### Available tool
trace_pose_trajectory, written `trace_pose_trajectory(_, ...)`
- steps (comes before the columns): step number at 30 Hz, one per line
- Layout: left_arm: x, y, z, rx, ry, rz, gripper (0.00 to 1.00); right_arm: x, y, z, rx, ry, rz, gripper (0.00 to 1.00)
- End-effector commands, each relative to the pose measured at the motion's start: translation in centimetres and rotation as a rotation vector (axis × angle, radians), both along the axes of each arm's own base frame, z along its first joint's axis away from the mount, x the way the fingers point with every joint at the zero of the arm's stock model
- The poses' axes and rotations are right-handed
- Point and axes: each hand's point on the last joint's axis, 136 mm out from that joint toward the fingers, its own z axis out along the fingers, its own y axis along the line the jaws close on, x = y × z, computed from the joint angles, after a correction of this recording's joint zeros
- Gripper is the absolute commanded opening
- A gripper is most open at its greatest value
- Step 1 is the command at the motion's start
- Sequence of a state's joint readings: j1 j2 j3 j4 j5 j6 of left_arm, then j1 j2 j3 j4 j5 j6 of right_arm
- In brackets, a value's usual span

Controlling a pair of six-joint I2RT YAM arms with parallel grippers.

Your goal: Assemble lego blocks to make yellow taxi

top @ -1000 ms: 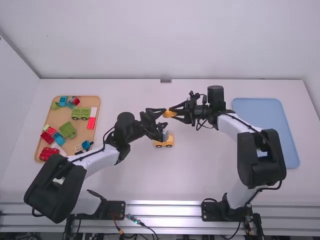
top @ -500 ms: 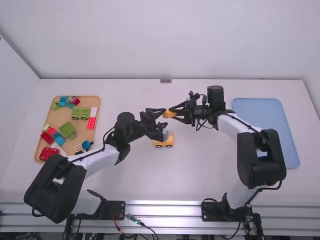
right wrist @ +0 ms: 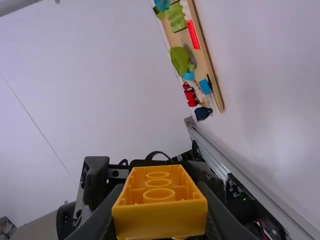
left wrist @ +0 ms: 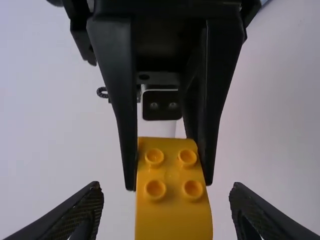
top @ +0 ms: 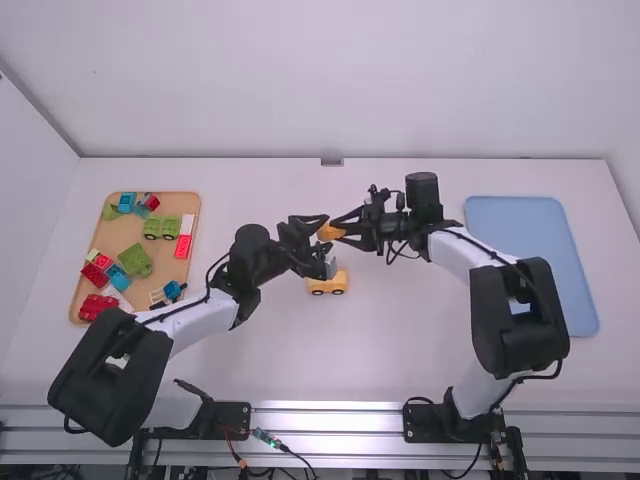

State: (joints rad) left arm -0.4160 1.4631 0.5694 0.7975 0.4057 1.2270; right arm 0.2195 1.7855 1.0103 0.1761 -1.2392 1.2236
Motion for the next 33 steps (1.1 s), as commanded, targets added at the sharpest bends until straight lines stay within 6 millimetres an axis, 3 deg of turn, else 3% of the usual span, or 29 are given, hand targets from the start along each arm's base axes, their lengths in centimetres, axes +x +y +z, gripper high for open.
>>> trace_pose_trajectory(1,0.4,0.4,-0.3,0.002,0.008,0.03,0.66,0.2,-0.4,1.4,0.018,-0.033,0.001,0.0)
trace_pose_trajectory(6,0.3,0.4,-0.3,0.002,0.008,0.026,0.56,0.4,-0.7,1.4,0.018,-0.035,-0.008,0.0)
trace_pose_trajectory(18,-0.9,-0.8,-0.1,-0.016,0.013,-0.065,0.53,0.6,-1.0,1.4,0.017,-0.052,-0.013,0.0)
trace_pose_trajectory(20,-0.8,-0.8,-0.1,-0.015,0.013,-0.058,0.48,0.6,-1.0,1.3,0.016,-0.051,-0.014,0.0)
trace_pose_trajectory(33,-0.9,-0.7,-0.3,-0.012,0.023,-0.061,0.43,0.9,-1.0,1.1,0.002,-0.053,-0.03,0.0)
